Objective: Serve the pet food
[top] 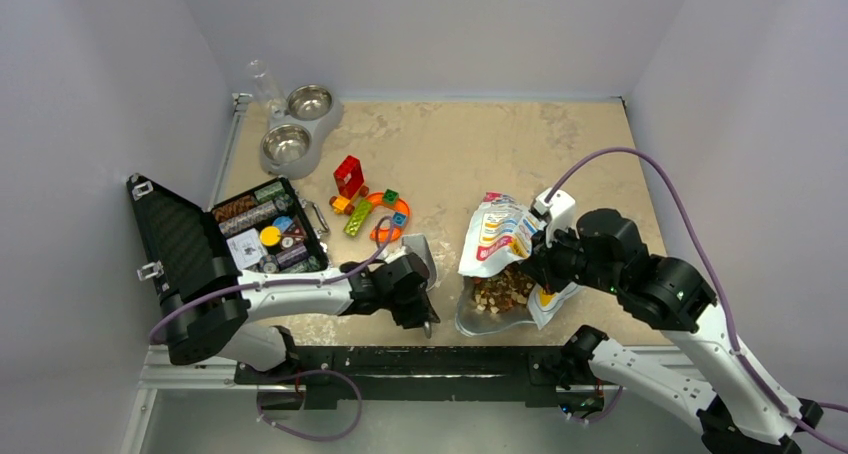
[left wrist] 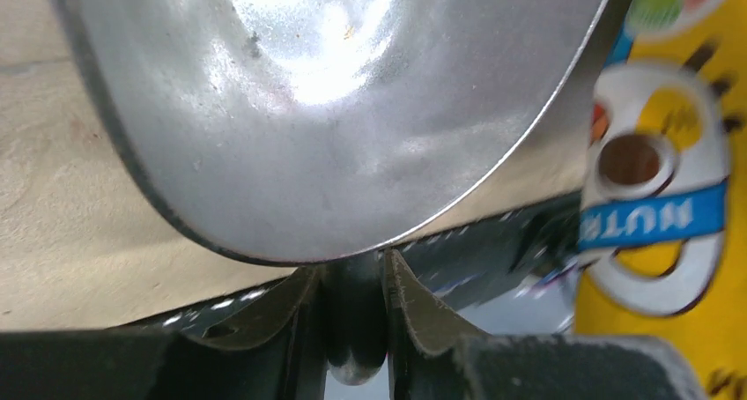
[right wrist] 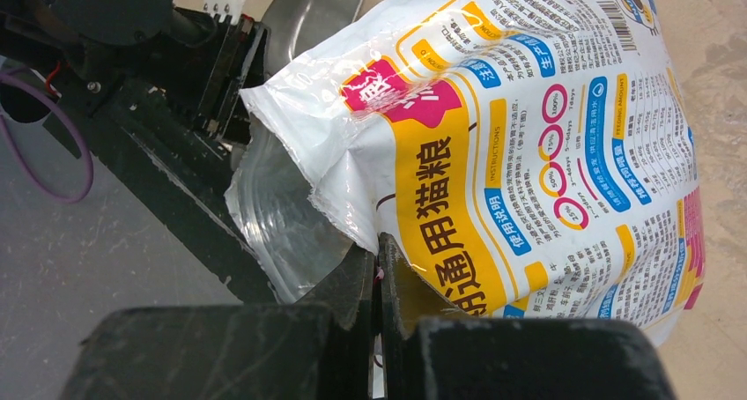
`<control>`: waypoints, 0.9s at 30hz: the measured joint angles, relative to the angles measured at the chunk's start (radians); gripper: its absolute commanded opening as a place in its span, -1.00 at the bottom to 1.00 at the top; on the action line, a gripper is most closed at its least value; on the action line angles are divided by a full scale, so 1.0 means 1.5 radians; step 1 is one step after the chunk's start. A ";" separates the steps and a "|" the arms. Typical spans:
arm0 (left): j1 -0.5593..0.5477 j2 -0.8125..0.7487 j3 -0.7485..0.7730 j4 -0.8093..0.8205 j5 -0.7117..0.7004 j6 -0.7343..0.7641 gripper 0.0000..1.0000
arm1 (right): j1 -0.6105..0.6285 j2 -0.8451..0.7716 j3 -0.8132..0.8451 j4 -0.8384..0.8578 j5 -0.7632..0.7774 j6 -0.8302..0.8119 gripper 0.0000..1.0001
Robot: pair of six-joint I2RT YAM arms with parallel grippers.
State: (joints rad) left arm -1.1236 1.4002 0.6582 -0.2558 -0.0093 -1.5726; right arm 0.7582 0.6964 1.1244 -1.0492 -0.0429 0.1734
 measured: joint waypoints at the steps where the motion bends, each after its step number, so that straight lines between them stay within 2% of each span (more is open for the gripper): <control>1: 0.002 0.000 0.006 -0.012 0.025 0.047 -0.79 | 0.000 0.003 0.000 0.000 0.000 0.001 -1.00; 5: 0.020 0.010 0.024 -0.083 0.131 0.227 -0.71 | 0.000 0.015 0.003 0.001 0.000 0.006 -1.00; 7: 0.044 0.030 0.043 -0.137 0.171 0.317 -0.53 | 0.001 0.021 0.003 0.001 -0.001 0.013 -1.00; 9: 0.072 0.053 0.077 -0.205 0.181 0.407 -0.24 | 0.001 0.027 0.003 0.002 -0.001 0.022 -1.00; 11: 0.096 0.073 0.123 -0.263 0.177 0.492 -0.12 | 0.001 0.033 0.003 0.003 0.000 0.030 -1.00; 14: 0.131 0.077 0.170 -0.285 0.176 0.572 0.01 | 0.001 0.041 0.003 0.007 0.005 0.041 -1.00; 21: 0.196 0.071 0.165 -0.258 0.179 0.632 0.14 | 0.004 0.058 0.001 0.023 0.025 0.071 -1.00; 24: 0.199 0.053 0.123 -0.231 0.185 0.603 0.15 | 0.005 0.068 0.004 0.023 0.037 0.084 -1.00; 27: 0.199 -0.008 0.029 -0.167 0.213 0.547 0.11 | 0.005 0.079 0.007 0.027 0.044 0.094 -1.00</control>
State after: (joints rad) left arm -0.8249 1.3880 0.7013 -0.5064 0.3103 -0.7525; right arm 0.7658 0.8146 1.1347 -1.0084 0.0231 0.3141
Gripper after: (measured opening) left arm 0.572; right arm 0.007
